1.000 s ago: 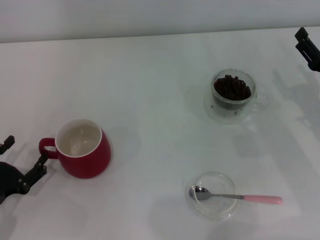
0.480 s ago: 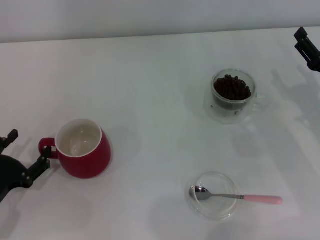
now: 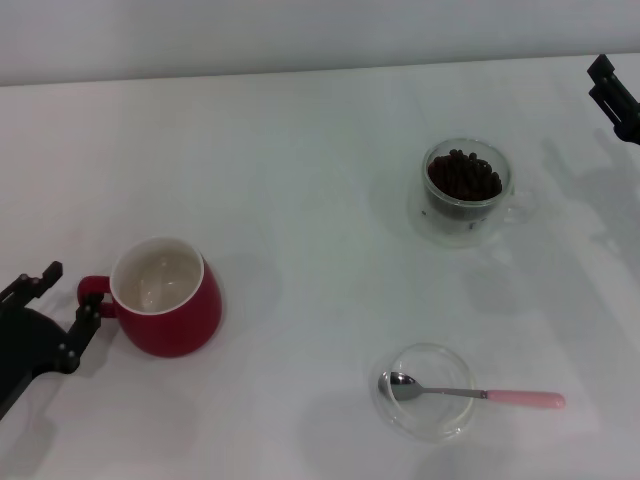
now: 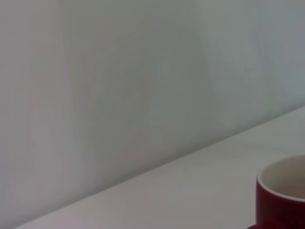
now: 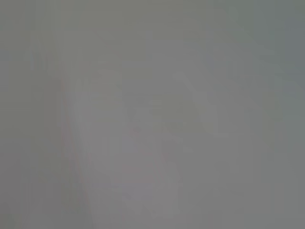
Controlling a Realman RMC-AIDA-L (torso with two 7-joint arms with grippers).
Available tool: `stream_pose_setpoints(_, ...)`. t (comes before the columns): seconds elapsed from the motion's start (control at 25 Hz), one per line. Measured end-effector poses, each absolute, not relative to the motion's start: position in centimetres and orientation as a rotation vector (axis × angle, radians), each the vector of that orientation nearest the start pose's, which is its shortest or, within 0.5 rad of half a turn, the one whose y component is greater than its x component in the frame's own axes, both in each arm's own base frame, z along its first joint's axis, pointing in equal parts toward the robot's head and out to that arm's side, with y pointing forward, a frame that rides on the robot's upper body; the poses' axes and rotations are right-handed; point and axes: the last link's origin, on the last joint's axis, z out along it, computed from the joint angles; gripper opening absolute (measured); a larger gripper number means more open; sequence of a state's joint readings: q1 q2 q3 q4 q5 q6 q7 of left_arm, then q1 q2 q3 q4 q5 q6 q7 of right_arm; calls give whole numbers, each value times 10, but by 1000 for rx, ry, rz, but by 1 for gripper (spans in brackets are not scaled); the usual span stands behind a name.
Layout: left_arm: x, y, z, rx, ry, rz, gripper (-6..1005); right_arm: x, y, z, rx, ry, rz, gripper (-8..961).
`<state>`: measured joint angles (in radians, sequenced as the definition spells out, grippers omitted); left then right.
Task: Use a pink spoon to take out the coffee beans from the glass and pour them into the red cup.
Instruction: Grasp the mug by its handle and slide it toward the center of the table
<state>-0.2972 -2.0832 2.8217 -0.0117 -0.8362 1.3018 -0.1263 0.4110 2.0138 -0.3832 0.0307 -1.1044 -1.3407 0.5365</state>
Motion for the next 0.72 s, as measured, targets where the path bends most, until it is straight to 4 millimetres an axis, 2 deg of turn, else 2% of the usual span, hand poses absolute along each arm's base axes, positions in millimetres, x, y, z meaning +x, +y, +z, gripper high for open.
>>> stream_pose_setpoints(0.32,-353,242,-66,-2085,-186,-397,367,362,307,30,-1533,698,897,855)
stream_pose_setpoints(0.48,-352,242,-68,-2088,-181,-393,299,362,307,30,-1533,698,897,855)
stream_pose_setpoints(0.68,-350,244,-70,-2083,-190,-402,130,362,307,30,-1534,698,897,855)
stream_pose_setpoints(0.72,-348,244,-71,-2084,-192,-410,130,362,307,30,-1534,698,896,855)
